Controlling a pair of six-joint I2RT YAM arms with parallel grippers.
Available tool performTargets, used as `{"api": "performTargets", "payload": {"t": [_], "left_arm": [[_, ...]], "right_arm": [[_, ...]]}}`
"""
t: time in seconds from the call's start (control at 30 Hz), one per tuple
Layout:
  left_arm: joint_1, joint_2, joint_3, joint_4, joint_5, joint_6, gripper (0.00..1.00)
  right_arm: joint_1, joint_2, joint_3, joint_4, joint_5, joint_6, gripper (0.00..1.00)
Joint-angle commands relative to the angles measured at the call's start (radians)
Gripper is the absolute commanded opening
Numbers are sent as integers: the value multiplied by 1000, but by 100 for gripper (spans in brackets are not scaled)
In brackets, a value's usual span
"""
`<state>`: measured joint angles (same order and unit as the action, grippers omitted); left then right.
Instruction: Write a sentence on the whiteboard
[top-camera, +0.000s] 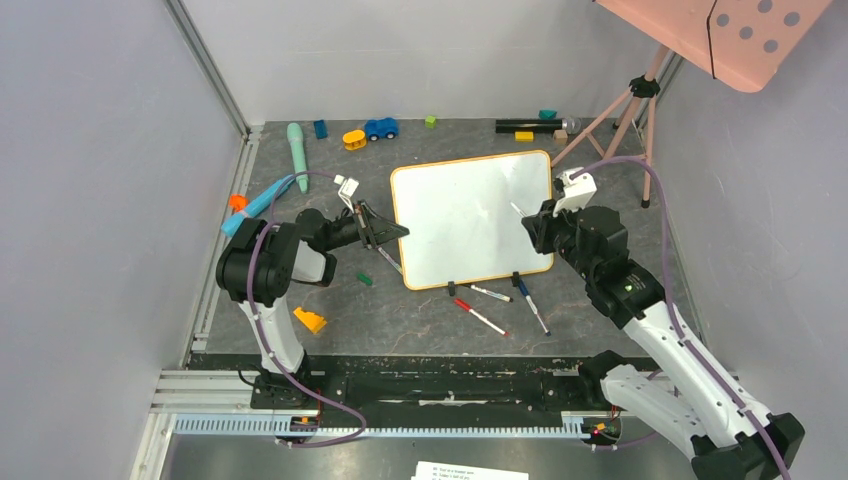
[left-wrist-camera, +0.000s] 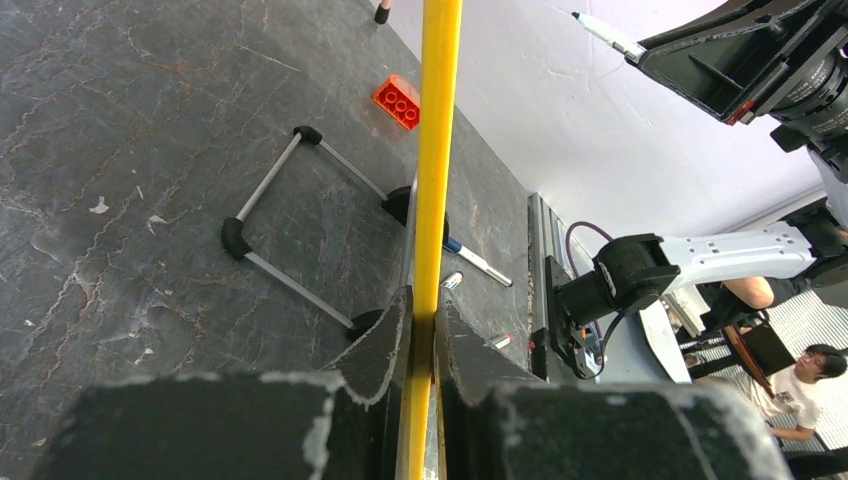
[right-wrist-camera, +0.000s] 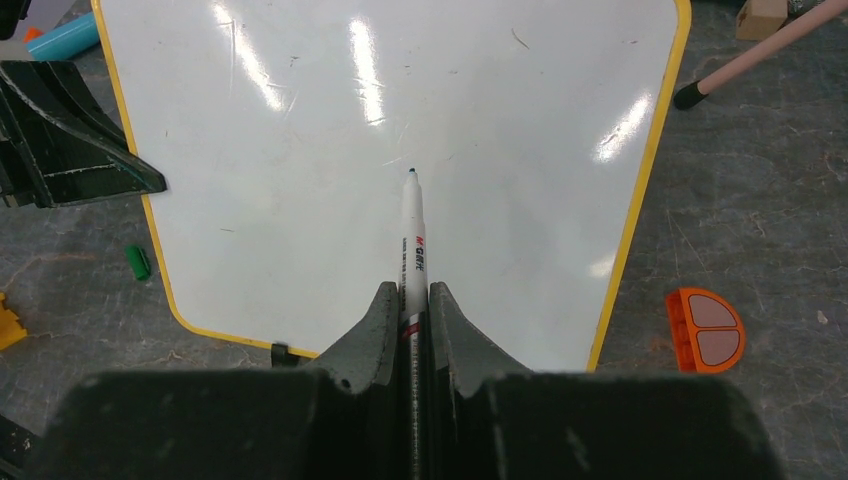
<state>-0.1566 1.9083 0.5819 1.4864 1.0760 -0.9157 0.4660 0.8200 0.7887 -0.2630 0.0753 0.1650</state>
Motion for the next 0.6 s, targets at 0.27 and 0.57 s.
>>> {"api": "performTargets", "payload": {"t": [0.27, 0.57], "left_arm": [[5, -28, 2, 71, 6, 16, 2], [5, -31, -8, 71, -20, 20, 2]], "right_arm": [[2, 74, 119, 26, -100, -52, 0], [60, 147, 171, 53, -82, -59, 0]]}}
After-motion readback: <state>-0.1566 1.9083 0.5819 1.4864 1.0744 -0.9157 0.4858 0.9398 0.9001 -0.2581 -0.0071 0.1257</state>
